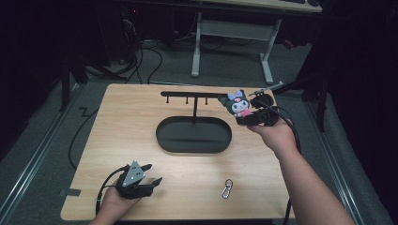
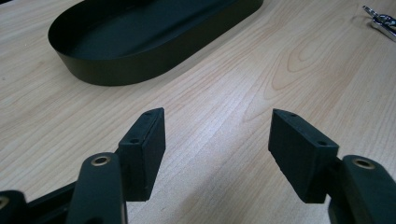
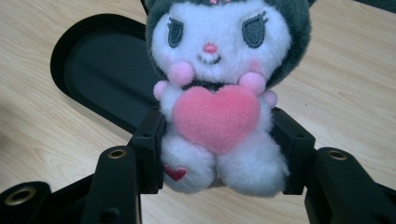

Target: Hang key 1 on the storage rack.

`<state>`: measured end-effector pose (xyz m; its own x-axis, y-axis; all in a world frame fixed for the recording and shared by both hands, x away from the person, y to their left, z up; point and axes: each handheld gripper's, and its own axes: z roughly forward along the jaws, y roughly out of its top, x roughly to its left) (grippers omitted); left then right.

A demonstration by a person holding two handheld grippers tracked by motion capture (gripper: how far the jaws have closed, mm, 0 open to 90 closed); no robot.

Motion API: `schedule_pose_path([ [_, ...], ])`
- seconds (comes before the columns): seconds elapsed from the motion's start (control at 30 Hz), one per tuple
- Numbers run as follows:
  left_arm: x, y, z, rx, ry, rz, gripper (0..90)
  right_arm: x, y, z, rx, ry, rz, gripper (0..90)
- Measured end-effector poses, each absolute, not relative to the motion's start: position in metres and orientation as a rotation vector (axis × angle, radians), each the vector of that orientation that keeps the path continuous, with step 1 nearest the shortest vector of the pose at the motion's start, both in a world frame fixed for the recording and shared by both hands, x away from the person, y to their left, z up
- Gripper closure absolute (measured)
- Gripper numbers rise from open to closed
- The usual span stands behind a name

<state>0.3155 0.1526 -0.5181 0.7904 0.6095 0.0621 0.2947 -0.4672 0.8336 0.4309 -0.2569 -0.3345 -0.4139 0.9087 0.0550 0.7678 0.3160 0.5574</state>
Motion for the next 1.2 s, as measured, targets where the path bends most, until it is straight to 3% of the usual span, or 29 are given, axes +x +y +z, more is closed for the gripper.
schedule_pose_path([
  [0.57, 0.316, 0.147, -0.522, 2.103, 0.659, 0.437, 37.3, 0.422, -0.262, -0.371, 1.531, 2.35, 0.704, 47.2],
  [1.2, 0.317, 0.144, -0.522, 2.112, 0.641, 0.433, 37.4, 0.447, -0.242, -0.414, 1.606, 2.367, 0.685, 44.5],
])
